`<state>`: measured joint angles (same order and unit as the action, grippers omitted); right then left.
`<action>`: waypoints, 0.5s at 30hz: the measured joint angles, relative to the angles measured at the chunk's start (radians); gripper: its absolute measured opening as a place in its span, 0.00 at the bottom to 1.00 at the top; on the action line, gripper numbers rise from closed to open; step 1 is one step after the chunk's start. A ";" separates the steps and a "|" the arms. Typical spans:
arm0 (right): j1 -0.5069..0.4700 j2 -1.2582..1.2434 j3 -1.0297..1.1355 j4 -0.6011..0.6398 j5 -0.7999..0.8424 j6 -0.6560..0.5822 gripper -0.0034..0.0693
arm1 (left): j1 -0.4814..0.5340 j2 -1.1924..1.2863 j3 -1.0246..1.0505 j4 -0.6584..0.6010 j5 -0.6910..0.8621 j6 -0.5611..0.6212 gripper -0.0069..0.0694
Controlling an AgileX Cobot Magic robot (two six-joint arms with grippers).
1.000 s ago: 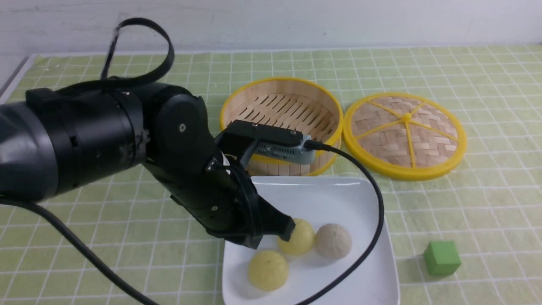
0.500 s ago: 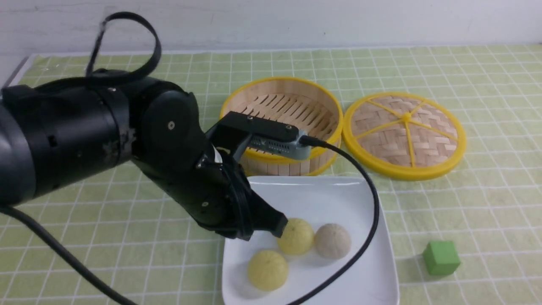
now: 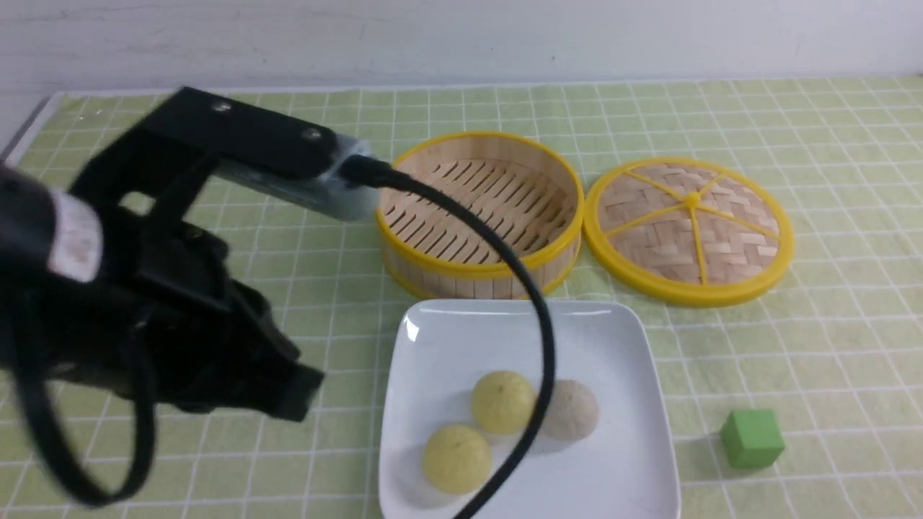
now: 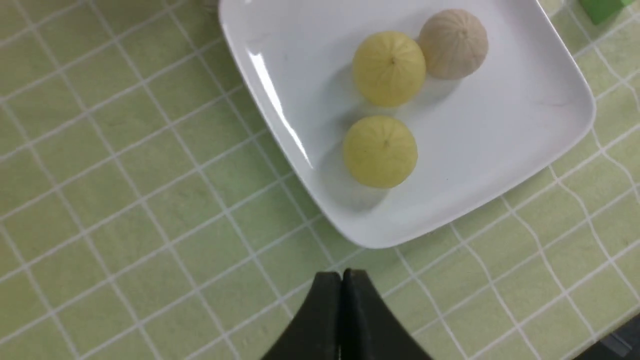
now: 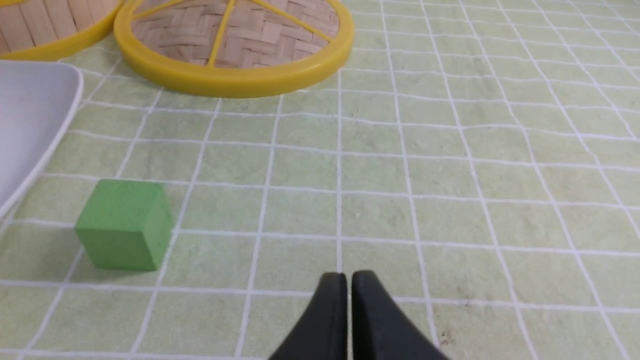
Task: Put the steamed buns into the plate on the green tablecloth.
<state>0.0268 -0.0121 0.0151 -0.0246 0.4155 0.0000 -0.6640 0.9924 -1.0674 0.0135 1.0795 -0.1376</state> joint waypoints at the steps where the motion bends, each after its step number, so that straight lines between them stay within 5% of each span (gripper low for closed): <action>1: 0.000 0.000 0.000 0.000 0.000 0.000 0.10 | 0.000 -0.009 0.008 0.002 0.002 -0.008 0.11; 8: 0.000 0.000 0.000 0.001 0.000 0.000 0.11 | 0.000 -0.333 0.340 0.000 -0.142 -0.110 0.12; 15: 0.000 0.000 0.000 0.001 -0.001 0.000 0.13 | 0.000 -0.508 0.695 -0.115 -0.611 -0.150 0.12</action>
<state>0.0268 -0.0121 0.0151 -0.0236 0.4144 0.0000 -0.6640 0.4841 -0.3723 -0.1012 0.4685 -0.2874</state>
